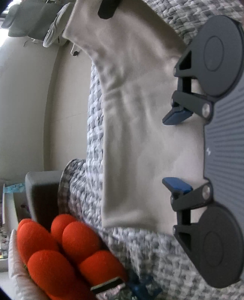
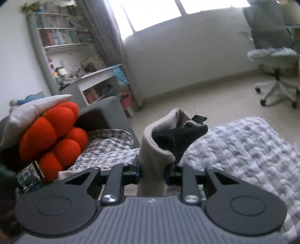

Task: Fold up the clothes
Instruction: 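Lift the grasped sweatshirt corner upward with the right gripper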

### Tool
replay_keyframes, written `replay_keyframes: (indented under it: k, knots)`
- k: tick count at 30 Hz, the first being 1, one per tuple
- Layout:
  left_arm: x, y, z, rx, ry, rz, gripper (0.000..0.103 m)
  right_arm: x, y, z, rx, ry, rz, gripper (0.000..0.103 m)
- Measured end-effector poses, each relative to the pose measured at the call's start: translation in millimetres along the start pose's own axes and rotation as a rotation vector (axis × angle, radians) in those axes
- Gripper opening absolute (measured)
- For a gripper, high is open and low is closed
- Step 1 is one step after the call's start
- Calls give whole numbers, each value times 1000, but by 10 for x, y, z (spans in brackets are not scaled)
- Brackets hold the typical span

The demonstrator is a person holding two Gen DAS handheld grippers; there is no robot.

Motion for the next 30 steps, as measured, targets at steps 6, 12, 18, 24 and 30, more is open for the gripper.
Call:
replay_keyframes:
  k: [6,12,18,24,30]
  knots:
    - [-184,-150,144,-16,-26,73,66,76,-1,6,-10,21,22,27]
    - [-256,-293,336,-21,37,86,69,136,7,13,-17,35,46,27]
    - [-303,-232,472,-53,82,128,71,115,23,20,-7,8,73,27]
    - [-257,-227,607,-104,119,171,69,16,10,48,14,-56,83,27]
    - [-370,-380,589,-123,54,231,69,38,2,48,18,-73,90,27]
Point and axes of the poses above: each gripper's, at about its wrist camera, not at the fingertips, and y roughly against the way its jaws point, x to its left, z to its top, the point moved 3 cm from there along -y, roughly the way its jaws point, and after that the axes turned 11 degrees about x, right-handed, at the moved point
